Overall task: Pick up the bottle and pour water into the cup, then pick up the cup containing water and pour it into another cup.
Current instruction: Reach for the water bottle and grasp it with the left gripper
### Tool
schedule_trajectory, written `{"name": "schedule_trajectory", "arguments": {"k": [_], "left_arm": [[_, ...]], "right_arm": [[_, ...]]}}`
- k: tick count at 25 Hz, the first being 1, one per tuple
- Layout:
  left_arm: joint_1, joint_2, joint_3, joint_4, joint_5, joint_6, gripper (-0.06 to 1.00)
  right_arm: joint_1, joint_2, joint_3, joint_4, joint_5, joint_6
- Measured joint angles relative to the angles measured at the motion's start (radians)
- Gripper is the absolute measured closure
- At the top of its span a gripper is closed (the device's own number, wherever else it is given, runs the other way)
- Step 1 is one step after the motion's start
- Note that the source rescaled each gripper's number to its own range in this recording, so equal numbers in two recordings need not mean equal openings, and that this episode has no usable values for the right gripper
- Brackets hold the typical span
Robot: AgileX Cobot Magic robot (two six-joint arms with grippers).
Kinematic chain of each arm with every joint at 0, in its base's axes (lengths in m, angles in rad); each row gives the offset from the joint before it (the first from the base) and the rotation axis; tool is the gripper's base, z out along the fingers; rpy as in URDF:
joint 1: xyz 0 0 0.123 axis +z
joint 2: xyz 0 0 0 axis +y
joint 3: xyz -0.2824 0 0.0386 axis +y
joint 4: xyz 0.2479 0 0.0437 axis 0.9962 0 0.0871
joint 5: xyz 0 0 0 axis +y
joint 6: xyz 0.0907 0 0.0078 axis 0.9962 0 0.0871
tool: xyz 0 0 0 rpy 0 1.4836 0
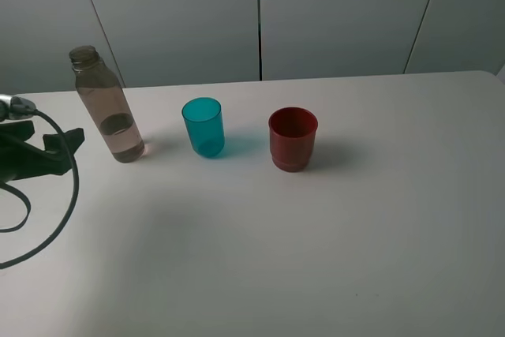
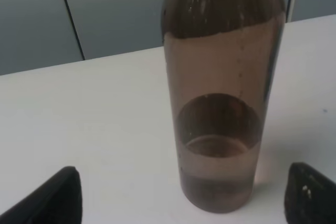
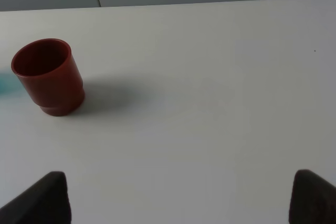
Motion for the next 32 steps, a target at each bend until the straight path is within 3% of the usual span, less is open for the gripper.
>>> {"name": "schedule_trajectory", "arguments": {"k": [4,12,22,32], "left_arm": [[0.000,0.072,-0.002,-0.033,-0.090,0.045,0.01],[0.000,0.161,-0.091,-0.012,-0.108,0.077,0.01],[-0.002,0.177,-0.123,0.140,-0.064,0.141,0.01],[-0.002,0.179,-0.141,0.093,-0.048,0.146,0.01]], "right_arm": [[0.000,0.000,0.000,0.000,0.000,0.000],[0.000,0.000,0.000,0.000,0.000,0.000],[0.000,0.000,0.000,0.000,0.000,0.000],[0.000,0.000,0.000,0.000,0.000,0.000]]}}
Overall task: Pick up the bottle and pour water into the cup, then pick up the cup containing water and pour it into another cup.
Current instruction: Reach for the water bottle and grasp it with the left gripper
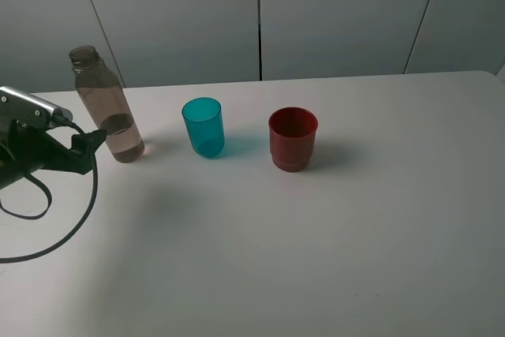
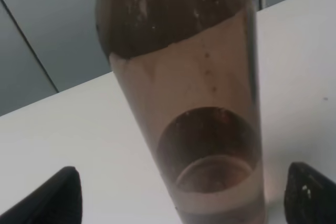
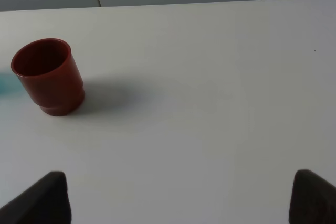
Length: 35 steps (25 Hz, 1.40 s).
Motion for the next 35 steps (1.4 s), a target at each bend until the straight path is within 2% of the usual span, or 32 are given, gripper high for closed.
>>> {"name": "schedule_trajectory", "arguments": {"k": [11,20,35], "left_arm": [[0.000,0.002,-0.039,0.006,0.025,-0.002,0.01],[0.000,0.102,-0.060,0.010,-0.063,0.019,0.01],[0.000,0.162,-0.146,0.079,-0.072,0.005,0.01]], "right_arm": [[0.000,0.000,0.000,0.000,0.000,0.000],[0.000,0.000,0.000,0.000,0.000,0.000],[0.000,0.000,0.000,0.000,0.000,0.000]]}}
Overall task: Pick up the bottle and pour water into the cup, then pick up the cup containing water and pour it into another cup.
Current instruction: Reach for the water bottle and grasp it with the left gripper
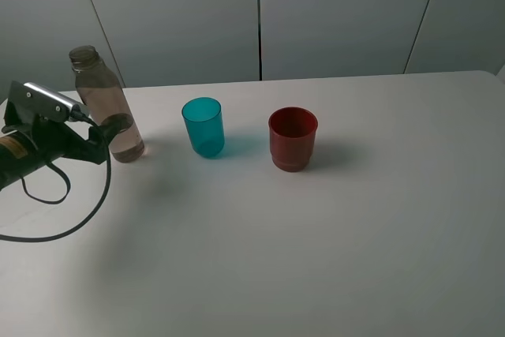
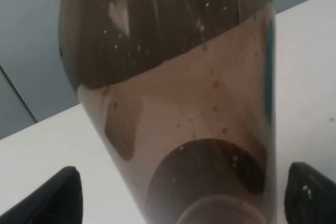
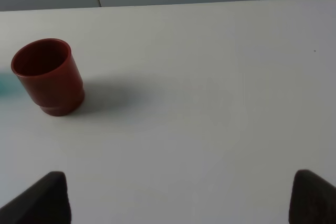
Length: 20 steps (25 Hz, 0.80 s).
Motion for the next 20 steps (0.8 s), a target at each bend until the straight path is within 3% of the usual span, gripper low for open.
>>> {"name": "schedule_trajectory", "arguments": {"k": [20], "left_arm": [[-0.024,0.068,-0.122,0.039,0.037,-0.008,0.01]], "right_arm": [[0.000,0.000,0.000,0.000,0.000,0.000]]}}
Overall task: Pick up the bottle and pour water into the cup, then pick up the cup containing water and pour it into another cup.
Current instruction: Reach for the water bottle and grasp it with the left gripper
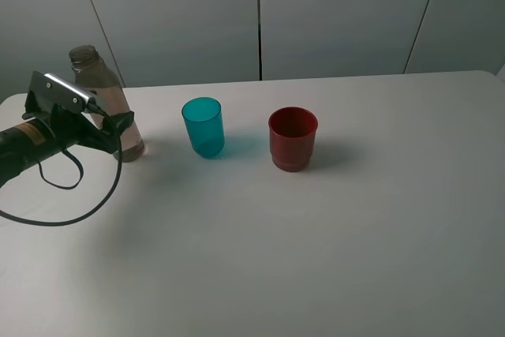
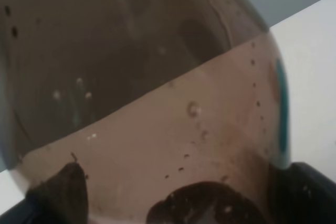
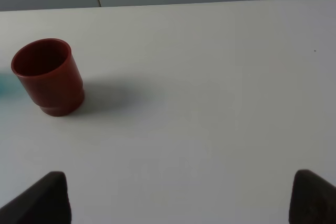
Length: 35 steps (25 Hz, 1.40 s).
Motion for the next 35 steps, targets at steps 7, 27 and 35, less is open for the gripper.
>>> {"name": "schedule_trajectory", "arguments": {"k": [7,27,35], "left_arm": [[-0.006,0.033,-0.015,0.004,-0.005,0.000,0.01],[-0.036,0.079,-0.086,0.010,0.000,-0.031,0.02],[-0.041,0.079,-0.088,0.027,-0.002,-0.039,0.79]], "right_arm": [[0.000,0.000,0.000,0.000,0.000,0.000],[0.000,0.000,0.000,0.000,0.000,0.000],[0.000,0.000,0.000,0.000,0.000,0.000]]}}
